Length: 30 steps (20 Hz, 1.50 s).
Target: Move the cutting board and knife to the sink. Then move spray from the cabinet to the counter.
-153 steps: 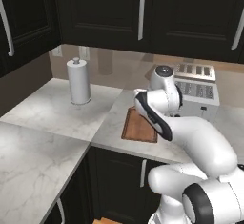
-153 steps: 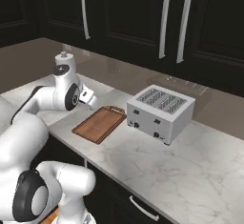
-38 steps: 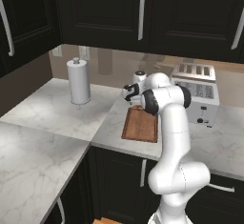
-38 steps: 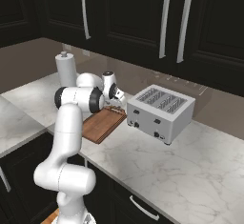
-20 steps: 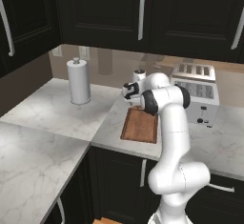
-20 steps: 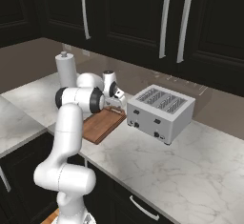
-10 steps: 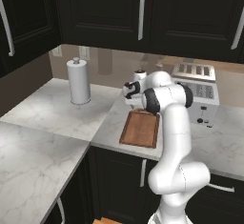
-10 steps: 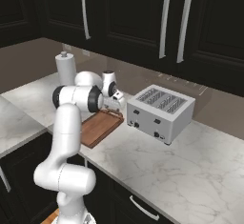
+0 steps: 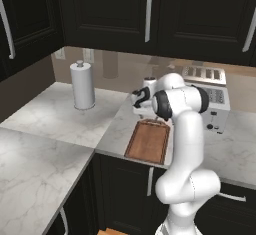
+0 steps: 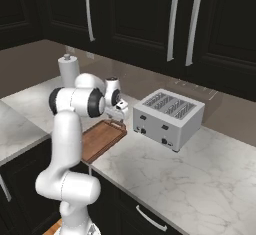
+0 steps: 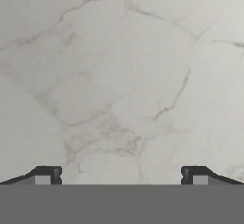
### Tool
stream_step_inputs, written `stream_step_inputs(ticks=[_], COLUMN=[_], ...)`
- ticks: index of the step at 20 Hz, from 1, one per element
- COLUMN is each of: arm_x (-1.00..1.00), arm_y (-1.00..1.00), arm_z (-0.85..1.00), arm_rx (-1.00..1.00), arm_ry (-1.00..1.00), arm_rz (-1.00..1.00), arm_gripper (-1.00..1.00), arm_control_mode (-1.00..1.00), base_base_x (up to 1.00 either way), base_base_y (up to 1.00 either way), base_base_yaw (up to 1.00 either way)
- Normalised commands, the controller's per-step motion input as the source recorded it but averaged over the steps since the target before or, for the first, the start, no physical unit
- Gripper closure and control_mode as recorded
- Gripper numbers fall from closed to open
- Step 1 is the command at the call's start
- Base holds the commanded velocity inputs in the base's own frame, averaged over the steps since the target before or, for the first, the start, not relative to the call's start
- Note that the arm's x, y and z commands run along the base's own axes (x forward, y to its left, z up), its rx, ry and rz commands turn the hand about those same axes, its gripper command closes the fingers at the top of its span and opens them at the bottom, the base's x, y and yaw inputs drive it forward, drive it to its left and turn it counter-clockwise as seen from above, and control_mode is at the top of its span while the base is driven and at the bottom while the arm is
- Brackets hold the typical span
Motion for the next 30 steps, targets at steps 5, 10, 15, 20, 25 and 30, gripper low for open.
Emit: stream_step_inputs(ticks=[5,10,15,20,25,30], arm_x=[-0.65,-0.18,0.25,0.01,-0.12,-0.46], arm_y=[0.00,0.00,0.00,0.00,0.00,0.00], arm_z=[-0.08,-0.07,0.00,0.12,0.53,0.79], arm_rx=[0.01,0.00,0.00,0.00,0.00,-0.01], arm_ry=[0.00,-0.01,-0.01,0.00,0.00,0.00], arm_rz=[-0.08,-0.08,-0.01,0.00,0.00,0.00], arm_gripper=[-1.00,-1.00,-1.00,-1.00,-1.00,-1.00], arm_control_mode=[-1.00,-1.00,-1.00,-1.00,-1.00,-1.00], base_base_x=[0.00,0.00,0.00,0.00,0.00,0.00], base_base_y=[0.00,0.00,0.00,0.00,0.00,0.00], base_base_yaw=[0.00,0.00,0.00,0.00,0.00,0.00])
